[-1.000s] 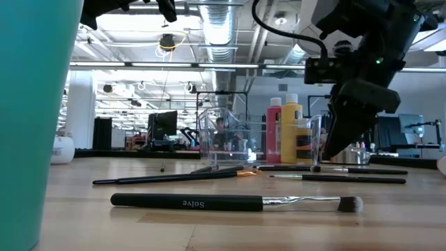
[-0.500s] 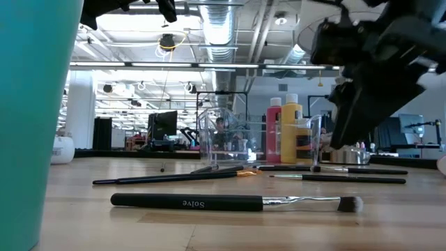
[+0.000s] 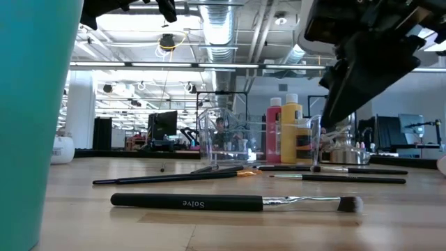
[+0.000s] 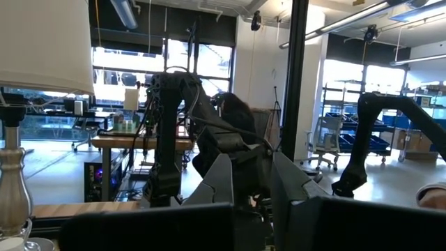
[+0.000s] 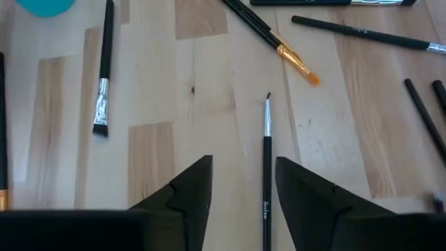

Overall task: Pick & Place Paint Supplies
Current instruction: Put the silver paintbrush into the green cup

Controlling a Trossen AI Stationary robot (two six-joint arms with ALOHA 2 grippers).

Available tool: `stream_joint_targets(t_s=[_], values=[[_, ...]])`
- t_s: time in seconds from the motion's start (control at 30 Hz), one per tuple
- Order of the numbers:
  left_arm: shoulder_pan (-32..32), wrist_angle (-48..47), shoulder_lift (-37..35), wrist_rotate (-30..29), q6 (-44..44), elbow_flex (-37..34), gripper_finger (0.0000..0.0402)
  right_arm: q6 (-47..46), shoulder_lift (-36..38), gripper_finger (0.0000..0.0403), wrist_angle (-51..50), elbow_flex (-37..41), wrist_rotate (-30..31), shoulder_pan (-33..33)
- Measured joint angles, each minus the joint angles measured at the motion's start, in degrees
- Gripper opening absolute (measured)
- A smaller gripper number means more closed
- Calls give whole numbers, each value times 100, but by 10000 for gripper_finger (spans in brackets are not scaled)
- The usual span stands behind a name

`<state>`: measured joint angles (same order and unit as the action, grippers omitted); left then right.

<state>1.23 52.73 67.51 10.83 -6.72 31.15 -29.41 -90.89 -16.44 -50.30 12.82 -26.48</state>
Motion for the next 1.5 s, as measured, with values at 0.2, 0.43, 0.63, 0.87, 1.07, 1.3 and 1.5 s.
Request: stream_joint_targets(t_s=[0.2,0.43,0.63,0.87,1.07,1.3,1.5], values=[[0,2,0,0,-1,-1,1,-2,0,138,17,0,13,113],[0,2,0,0,-2,-2,1,-10,0,134,48,0,11,112],[-1,1,0,0,-2,-1,1,-43,-156,133,606,0,15,90],[0,1,0,0,-4,-1,1,306,-846,135,1882,2,-92,138],[0,0,0,0,-9,-1,1,404,-1465,132,2539,2,-74,177],[0,-16,0,0,-9,-1,1,454,-1756,131,2594,4,1076,-109],[0,-22,0,0,-7,-2,1,480,-1738,131,2623,0,2202,-471]])
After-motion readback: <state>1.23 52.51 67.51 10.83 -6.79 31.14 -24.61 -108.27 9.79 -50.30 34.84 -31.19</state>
